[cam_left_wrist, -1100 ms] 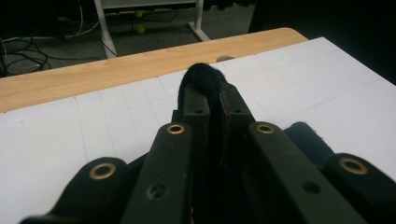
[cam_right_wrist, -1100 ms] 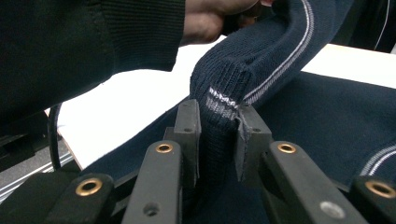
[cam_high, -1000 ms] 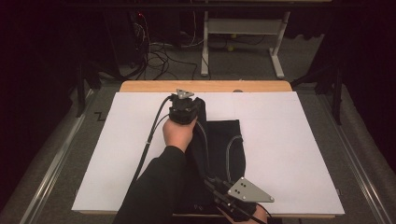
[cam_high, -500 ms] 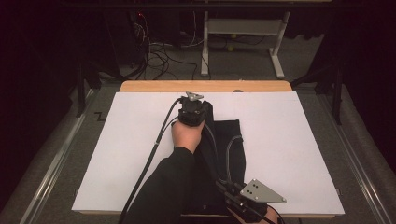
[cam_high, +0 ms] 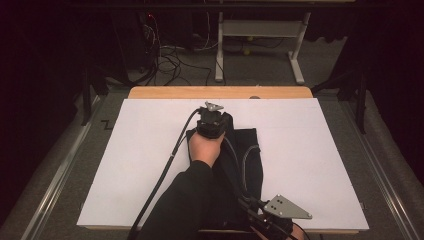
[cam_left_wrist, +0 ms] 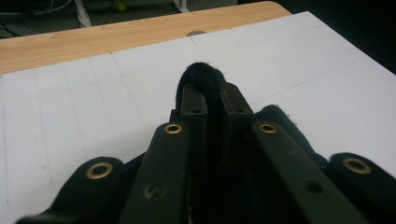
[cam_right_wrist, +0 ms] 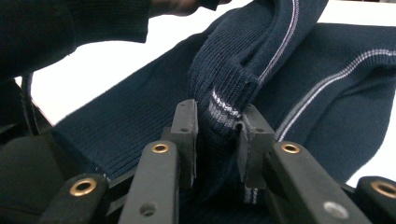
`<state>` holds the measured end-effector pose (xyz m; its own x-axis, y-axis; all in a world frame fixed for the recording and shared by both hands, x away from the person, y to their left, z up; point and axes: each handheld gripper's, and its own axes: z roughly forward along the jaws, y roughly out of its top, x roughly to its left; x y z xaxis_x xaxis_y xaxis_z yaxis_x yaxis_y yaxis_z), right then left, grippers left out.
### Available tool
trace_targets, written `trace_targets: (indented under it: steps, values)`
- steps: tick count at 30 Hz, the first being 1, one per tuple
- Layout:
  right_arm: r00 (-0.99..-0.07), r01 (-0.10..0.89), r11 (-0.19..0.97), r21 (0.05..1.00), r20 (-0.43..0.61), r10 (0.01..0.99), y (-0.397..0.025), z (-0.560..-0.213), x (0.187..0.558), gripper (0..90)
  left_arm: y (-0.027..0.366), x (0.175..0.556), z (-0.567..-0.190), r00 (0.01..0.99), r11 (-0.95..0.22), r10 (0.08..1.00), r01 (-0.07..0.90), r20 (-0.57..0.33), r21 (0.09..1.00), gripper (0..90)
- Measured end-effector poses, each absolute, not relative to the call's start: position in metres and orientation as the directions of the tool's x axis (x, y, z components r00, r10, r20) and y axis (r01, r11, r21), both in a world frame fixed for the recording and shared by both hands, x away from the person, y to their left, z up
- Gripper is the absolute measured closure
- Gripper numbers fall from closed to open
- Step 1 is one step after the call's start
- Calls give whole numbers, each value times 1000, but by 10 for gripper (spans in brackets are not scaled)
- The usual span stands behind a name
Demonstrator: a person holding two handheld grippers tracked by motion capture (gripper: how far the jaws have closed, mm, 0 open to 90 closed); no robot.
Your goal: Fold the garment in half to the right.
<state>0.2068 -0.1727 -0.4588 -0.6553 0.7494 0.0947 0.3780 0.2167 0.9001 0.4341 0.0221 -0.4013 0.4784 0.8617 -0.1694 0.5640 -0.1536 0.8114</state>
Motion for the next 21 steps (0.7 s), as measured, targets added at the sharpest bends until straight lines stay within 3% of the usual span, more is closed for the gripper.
trace_targets:
  steps: [12,21]
  values:
    - [-626,416,234,879,90,775,-178,-465,204,684,8,438,-417,517,-152,833,558,-198,816,734]
    - [-610,400,213,891,85,788,-187,-462,198,587,2,434,-411,539,-141,818,528,-201,838,639]
